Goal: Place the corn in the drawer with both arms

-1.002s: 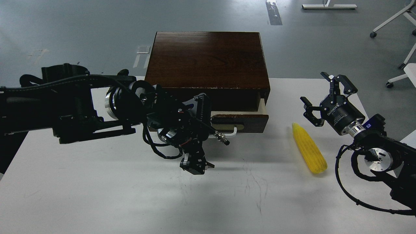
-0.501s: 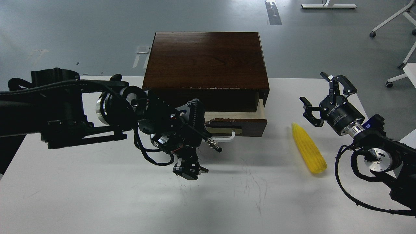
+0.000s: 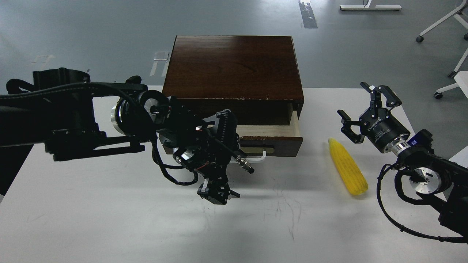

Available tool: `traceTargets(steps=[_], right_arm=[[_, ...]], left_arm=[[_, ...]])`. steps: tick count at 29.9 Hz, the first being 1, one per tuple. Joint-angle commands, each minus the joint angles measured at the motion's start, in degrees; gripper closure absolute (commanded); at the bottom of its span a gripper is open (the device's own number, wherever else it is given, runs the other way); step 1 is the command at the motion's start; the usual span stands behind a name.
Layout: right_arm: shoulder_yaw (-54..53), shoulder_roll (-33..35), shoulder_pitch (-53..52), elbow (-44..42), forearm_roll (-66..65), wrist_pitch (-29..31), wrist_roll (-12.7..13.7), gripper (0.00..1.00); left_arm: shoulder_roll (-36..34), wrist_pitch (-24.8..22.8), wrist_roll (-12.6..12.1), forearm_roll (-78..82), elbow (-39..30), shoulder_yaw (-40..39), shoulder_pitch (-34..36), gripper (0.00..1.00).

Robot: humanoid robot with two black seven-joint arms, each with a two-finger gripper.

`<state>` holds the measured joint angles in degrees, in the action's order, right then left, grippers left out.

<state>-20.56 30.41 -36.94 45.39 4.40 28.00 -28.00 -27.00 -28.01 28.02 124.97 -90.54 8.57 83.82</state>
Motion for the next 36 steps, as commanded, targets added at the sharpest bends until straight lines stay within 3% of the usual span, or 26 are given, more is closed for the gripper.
traceTargets(steps=[1,8,16,26,28,30,32,36], right_arm=[[0.0,0.0,0.0,0.0,0.0,0.0,0.0,0.0],[0.0,0.1,0.0,-1.0,0.0,0.0,0.0,0.0],[0.1,0.4,0.0,-2.2,-0.3,0.0,0.0,0.0],[0.0,0.8,-0.2,-3.7,0.0,0.0,0.0,0.0],[0.1,0.9,-0.2,-3.8,-0.1,0.0,0.0,0.0],[0.1,1.8,-0.1,-3.8,-0.1,0.0,0.0,0.0],[0.2,2.0,-0.1,-3.6,-0.1,0.0,0.0,0.0],[0.2,2.1,-0.1,-3.6,-0.2,0.0,0.0,0.0]], left_arm=[[-0.2,0.0,0.0,0.0,-0.2,-0.3,0.4,0.02],[-3.9,0.0,0.0,-8.0,-3.5,-5.7,0.6,0.02],[-12.5,0.0,0.0,-39.4,-4.7,-18.2,-0.7,0.02],[-16.8,0.0,0.0,-86.5,0.2,-19.9,-8.0,0.02],[-16.9,2.9,0.0,-90.4,0.6,-20.0,-9.1,0.02],[-17.7,10.4,0.0,-96.6,1.6,-20.1,-11.6,0.02],[-17.9,12.5,0.0,-100.5,4.1,-20.3,-14.4,0.02],[-17.9,11.9,0.0,-110.7,9.7,-21.2,-19.5,0.02]])
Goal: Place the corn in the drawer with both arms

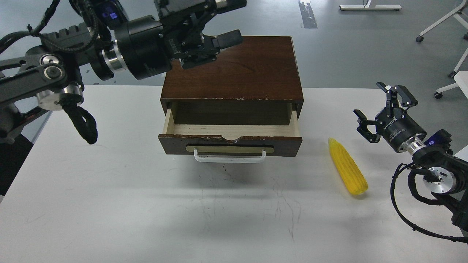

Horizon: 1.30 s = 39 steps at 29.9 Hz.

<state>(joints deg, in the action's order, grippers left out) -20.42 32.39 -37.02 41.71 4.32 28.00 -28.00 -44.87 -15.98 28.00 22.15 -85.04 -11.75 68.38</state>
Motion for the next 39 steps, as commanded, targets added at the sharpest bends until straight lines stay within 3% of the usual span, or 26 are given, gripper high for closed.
traceTargets(steps=[1,4,8,12,16,25,28,34,39], right_arm=[[0.0,0.0,0.0,0.1,-0.1,0.0,0.0,0.0],[0.1,0.4,-0.1,0.5,-0.1,0.0,0.0,0.0],[0.4,1.6,-0.5,1.6,-0.5,0.0,0.0,0.0],[1.0,4.2,-1.5,3.6,-4.7,0.0,0.0,0.0],[1.3,9.4,-5.2,7.8,-20.6,0.0,0.0,0.0],[3.4,19.4,-11.4,14.2,-48.6,0.0,0.0,0.0],[5.7,20.3,-13.9,14.3,-62.3,0.0,0.0,0.0],[9.1,20.3,-15.6,14.4,-77.4,0.0,0.0,0.0],[16.8,18.5,-18.8,14.8,-89.5,-3.4,0.0,0.0]], left_arm=[[0.0,-0.4,0.0,-9.5,5.3,-1.7,-5.2,0.02],[0.5,-2.8,0.0,-15.3,9.3,-6.8,-10.3,0.02],[3.5,-7.6,-5.7,-17.9,17.4,-16.5,-20.3,0.02],[6.0,-8.6,-5.9,-17.9,19.7,-20.8,-25.0,0.02],[9.5,-8.5,-5.9,-17.5,19.8,-24.5,-30.1,0.02],[11.3,-8.5,-5.9,-17.0,20.7,-26.6,-31.6,0.02],[11.3,-8.5,-5.9,-17.0,20.7,-27.2,-31.6,0.02],[11.2,-8.6,-5.9,-17.0,20.7,-27.3,-31.6,0.02],[11.0,-9.2,-5.9,-17.0,20.6,-27.4,-31.6,0.02]])
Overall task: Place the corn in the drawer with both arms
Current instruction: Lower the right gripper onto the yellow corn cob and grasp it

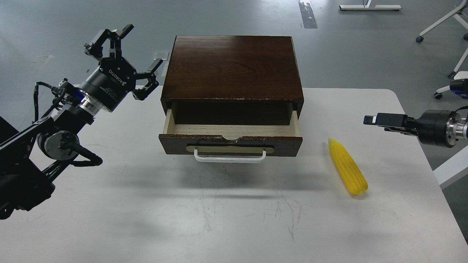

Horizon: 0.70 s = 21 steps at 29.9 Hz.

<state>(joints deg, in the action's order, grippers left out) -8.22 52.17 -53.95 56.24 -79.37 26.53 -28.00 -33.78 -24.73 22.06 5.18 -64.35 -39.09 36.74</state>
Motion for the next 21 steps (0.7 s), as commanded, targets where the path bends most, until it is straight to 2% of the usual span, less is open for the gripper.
traceTargets(steps=[1,6,21], right_arm=[[5.8,-1.6,-2.5,0.2,-6.7,-2.3,0.0,0.0],[12.4,-4.4,-5.5,0.0,-7.8,-3.3,0.0,0.0],[18.2,-9.1,-4.8,-0.9,-7.8,-3.4,0.0,0.01]], left_arm=[[-0.1,-0.7,0.0,0.0,-0.1,0.0,0.0,0.02],[0.3,-0.8,0.0,0.0,-0.2,0.0,0.0,0.02],[0.5,-1.0,0.0,0.2,-0.5,-0.1,0.0,0.02]])
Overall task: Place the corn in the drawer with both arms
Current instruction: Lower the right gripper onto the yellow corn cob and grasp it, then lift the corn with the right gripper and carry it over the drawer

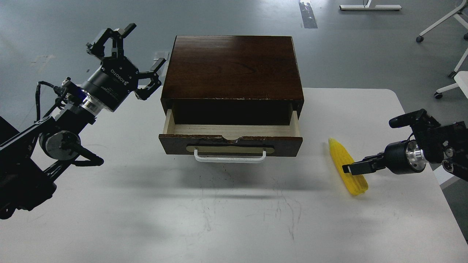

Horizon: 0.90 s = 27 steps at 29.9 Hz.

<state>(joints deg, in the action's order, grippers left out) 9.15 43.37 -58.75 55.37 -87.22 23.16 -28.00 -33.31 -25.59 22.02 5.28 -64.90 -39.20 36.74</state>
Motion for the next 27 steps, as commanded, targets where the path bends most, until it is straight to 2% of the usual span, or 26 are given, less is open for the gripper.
traceTargets(steps=[1,6,9,10,11,12,14,16,22,27], right_arm=[[1.0,-0.3,0.0,0.0,0.0,-0.2,0.0,0.03],[3.0,-1.4,0.1,-0.3,0.0,-1.2,0.0,0.11],[4.0,-1.9,0.2,-1.5,0.0,-1.2,0.0,0.3],[4.2,-2.1,0.2,-1.5,0.0,-1.2,0.0,0.41],[4.2,-2.1,0.2,-1.5,0.0,-1.2,0.0,0.41],[4.2,-2.3,0.2,-1.6,0.0,-1.2,0.0,0.53],[4.2,-2.3,0.0,-1.6,0.0,-1.3,0.0,0.66],[4.2,-2.3,-0.3,-1.6,0.0,-1.6,0.0,0.74],[4.3,-1.1,-2.8,-1.1,0.0,-3.1,0.0,0.78],[4.0,2.6,-11.6,2.9,0.2,-3.8,0.0,0.78]], left_arm=[[-0.1,-0.4,0.0,0.1,0.0,0.0,0.0,0.02],[-0.1,-0.6,0.0,0.1,0.0,0.0,0.0,0.02],[-0.2,-0.6,0.0,0.1,-0.1,0.0,0.0,0.02],[-0.3,-0.6,0.0,0.1,0.0,0.0,0.0,0.02],[-0.3,-0.6,0.0,0.1,0.0,0.0,0.0,0.02],[-0.3,-0.6,0.0,0.1,0.0,0.0,0.0,0.02],[-0.2,-0.6,0.0,0.1,0.0,0.0,0.0,0.02],[-0.2,-0.6,0.0,0.1,-0.1,0.0,0.0,0.02],[-0.3,-0.7,0.0,0.1,-0.1,0.0,0.0,0.02],[-0.3,-0.6,0.0,0.1,-0.2,0.0,0.1,0.02]])
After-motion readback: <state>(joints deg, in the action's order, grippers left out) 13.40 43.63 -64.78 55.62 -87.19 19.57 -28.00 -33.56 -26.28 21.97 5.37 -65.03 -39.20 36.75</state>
